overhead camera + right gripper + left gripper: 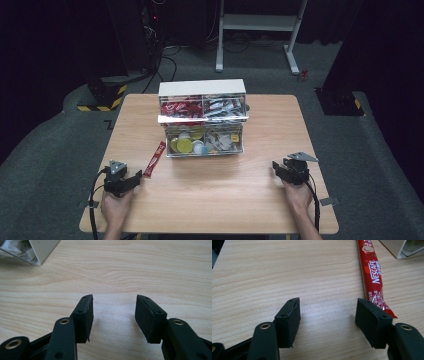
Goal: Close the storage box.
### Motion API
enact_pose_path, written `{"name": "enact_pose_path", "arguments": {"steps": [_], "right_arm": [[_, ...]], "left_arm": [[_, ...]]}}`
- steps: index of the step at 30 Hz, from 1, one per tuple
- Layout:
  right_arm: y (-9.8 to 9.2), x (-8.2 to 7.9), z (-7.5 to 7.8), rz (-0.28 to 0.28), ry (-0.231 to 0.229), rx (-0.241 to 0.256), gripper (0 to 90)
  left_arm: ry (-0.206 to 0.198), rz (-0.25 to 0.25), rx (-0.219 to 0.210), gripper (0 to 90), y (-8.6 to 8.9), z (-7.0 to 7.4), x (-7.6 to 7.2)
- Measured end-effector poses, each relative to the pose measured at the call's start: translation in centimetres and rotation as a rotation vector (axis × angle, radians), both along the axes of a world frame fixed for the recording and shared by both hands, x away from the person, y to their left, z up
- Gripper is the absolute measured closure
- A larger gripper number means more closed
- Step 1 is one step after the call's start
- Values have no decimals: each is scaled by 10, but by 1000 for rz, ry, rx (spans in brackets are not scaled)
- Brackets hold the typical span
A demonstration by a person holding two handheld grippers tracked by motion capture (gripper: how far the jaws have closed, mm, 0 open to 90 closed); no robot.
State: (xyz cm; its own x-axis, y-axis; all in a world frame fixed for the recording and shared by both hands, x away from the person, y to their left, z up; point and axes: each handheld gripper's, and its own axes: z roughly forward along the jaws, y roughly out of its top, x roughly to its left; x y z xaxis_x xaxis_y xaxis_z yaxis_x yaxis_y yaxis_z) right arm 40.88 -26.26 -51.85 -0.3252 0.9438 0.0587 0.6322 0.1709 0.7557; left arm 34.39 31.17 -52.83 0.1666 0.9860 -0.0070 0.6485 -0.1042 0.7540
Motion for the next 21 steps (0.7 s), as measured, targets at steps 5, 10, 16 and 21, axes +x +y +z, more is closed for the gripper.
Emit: {"name": "enact_pose_path", "arguments": {"steps": [5, 10, 16, 21], "right_arm": [[4, 1, -3, -3, 7, -33, 473], [7, 0, -4, 9, -6, -97, 442], [5, 1, -4, -4, 6, -84, 406], [5, 1, -4, -4, 6, -83, 405]], "left_arm": [[0, 0, 0, 370, 0, 0, 0], [-2, 0, -2, 370, 0, 0, 0], [-3, -1, -6, 367, 0, 0, 0], [-2, -1, -6, 366, 0, 0, 0]]}}
